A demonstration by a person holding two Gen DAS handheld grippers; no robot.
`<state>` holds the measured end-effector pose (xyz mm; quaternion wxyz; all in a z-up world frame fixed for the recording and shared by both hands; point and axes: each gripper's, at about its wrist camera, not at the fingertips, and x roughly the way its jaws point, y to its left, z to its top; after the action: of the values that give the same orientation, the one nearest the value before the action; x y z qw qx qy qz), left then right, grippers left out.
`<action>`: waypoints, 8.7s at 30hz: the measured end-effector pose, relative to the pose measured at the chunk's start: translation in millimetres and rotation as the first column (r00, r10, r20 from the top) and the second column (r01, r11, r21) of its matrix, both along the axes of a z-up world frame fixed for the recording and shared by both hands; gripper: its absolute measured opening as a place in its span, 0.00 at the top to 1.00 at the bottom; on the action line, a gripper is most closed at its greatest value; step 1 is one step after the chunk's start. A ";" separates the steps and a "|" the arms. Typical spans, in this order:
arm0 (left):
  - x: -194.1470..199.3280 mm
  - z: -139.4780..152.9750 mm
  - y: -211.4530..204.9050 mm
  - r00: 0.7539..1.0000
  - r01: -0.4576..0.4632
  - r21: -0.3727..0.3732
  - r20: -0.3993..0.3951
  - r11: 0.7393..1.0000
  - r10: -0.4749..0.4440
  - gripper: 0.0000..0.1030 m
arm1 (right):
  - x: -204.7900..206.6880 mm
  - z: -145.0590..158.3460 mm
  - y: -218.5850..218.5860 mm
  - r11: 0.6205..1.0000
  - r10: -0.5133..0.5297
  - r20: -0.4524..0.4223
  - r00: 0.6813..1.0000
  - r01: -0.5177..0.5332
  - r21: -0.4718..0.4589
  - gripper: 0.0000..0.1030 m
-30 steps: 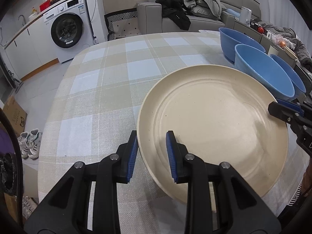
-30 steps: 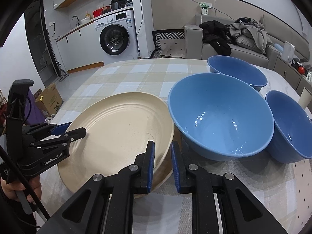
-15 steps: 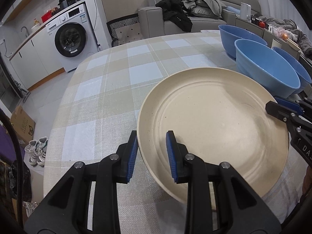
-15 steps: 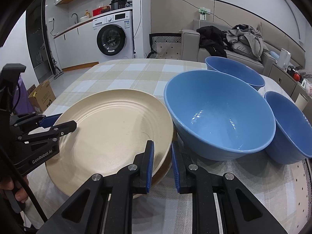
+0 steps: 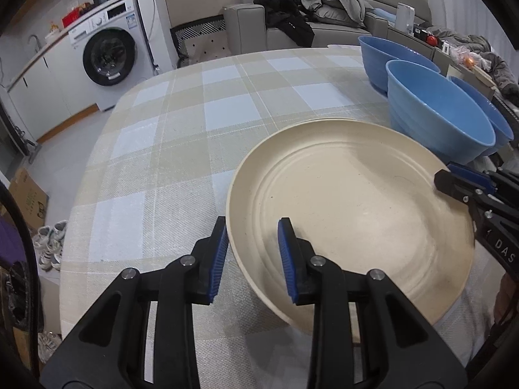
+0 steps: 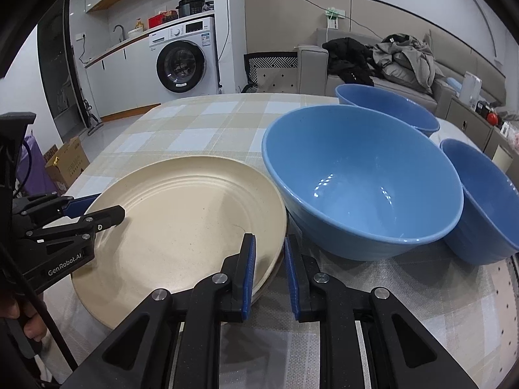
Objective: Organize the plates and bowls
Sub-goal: 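Lower the plate onto the plate stack and open both tools, then move both tools toward the rims of the blue bowls, then close the left tool on a blue bowl rim while the right tool grips another bowl rim, then lift and carry the gripped blue bowls with both tools toward the other bowls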
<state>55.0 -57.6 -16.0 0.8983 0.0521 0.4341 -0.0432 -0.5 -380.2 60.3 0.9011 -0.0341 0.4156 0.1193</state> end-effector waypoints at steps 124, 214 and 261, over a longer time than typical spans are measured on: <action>266.7 61.5 -214.1 0.986 0.147 -0.096 -0.067 0.984 -0.154 0.23 | 234.3 59.4 -222.4 0.988 -0.091 -0.135 0.987 0.106 0.110 0.28; 70.1 215.5 -212.3 0.961 0.253 -0.105 0.143 0.962 -0.238 0.82 | 101.4 169.0 -179.1 0.993 -0.072 0.098 0.993 0.062 0.102 0.79; 26.1 126.4 -164.6 0.974 0.220 -0.107 0.083 0.970 -0.212 0.82 | 48.0 108.3 -137.1 0.993 -0.052 0.018 0.999 0.049 0.105 0.79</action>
<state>81.2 -222.3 110.4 0.9045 0.0488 0.3906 -0.1640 47.5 -517.3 168.6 0.9086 0.0225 0.4000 0.1177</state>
